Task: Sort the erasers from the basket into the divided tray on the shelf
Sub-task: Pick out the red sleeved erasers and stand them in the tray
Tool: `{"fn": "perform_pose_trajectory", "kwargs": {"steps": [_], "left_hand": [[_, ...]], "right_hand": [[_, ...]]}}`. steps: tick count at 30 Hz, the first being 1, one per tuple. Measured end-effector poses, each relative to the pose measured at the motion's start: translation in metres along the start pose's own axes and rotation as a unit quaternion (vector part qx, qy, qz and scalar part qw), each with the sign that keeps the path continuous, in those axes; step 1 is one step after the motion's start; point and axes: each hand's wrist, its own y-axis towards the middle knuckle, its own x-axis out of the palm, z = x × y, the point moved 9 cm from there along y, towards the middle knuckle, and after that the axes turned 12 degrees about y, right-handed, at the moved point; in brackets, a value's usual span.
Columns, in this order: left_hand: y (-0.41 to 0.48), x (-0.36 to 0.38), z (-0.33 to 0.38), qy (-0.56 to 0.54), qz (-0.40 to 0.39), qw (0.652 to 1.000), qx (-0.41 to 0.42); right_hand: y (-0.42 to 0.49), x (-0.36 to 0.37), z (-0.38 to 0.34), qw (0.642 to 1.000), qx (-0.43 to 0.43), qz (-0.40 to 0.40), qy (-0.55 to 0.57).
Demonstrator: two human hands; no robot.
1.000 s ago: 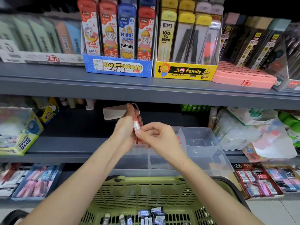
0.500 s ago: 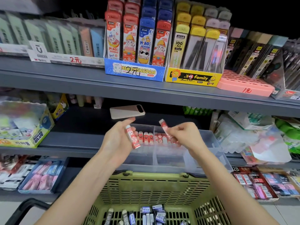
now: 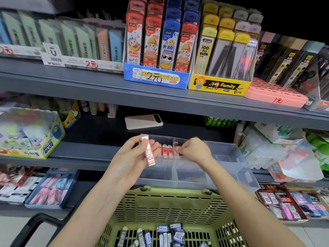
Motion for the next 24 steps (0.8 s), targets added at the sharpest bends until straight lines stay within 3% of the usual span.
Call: {"fn": "perform_pose_trajectory", "kwargs": {"steps": [3, 5, 7, 11, 13, 15, 17, 19, 21, 24], "left_hand": [[0.001, -0.003, 0.000, 0.064, 0.011, 0.998, 0.003], [0.001, -0.001, 0.002, 0.114, 0.005, 0.993, 0.017], [0.000, 0.003, 0.005, 0.143, -0.001, 0.989, 0.035], [-0.005, 0.015, 0.004, 0.196, -0.001, 0.979, 0.056], [-0.007, 0.020, 0.006, 0.253, 0.001, 0.965, 0.071], [-0.010, 0.015, 0.016, 0.380, 0.032, 0.916, 0.125], [-0.018, 0.007, 0.032, 0.539, 0.093, 0.811, 0.207], [-0.027, 0.002, 0.041, 0.631, 0.124, 0.718, 0.265], [-0.028, -0.005, 0.038, 0.675, 0.126, 0.674, 0.273], [-0.027, -0.014, 0.026, 0.707, 0.117, 0.652, 0.248]], "right_hand": [[-0.020, -0.014, -0.018, 0.996, -0.078, 0.035, 0.017], [-0.048, -0.019, -0.040, 0.976, -0.167, 0.046, 0.129], [-0.079, -0.014, -0.061, 0.940, -0.223, -0.003, 0.259], [-0.107, -0.014, -0.071, 0.941, -0.273, 0.073, 0.189], [-0.101, -0.017, -0.059, 0.946, -0.243, 0.074, 0.199], [-0.081, -0.024, -0.034, 0.953, -0.167, 0.063, 0.246], [-0.055, -0.041, -0.006, 0.961, -0.099, 0.093, 0.240], [-0.033, -0.050, 0.012, 0.974, -0.046, 0.108, 0.193], [-0.014, -0.043, 0.019, 0.983, -0.011, 0.079, 0.166], [0.003, -0.027, 0.017, 0.995, 0.017, 0.037, 0.094]]}}
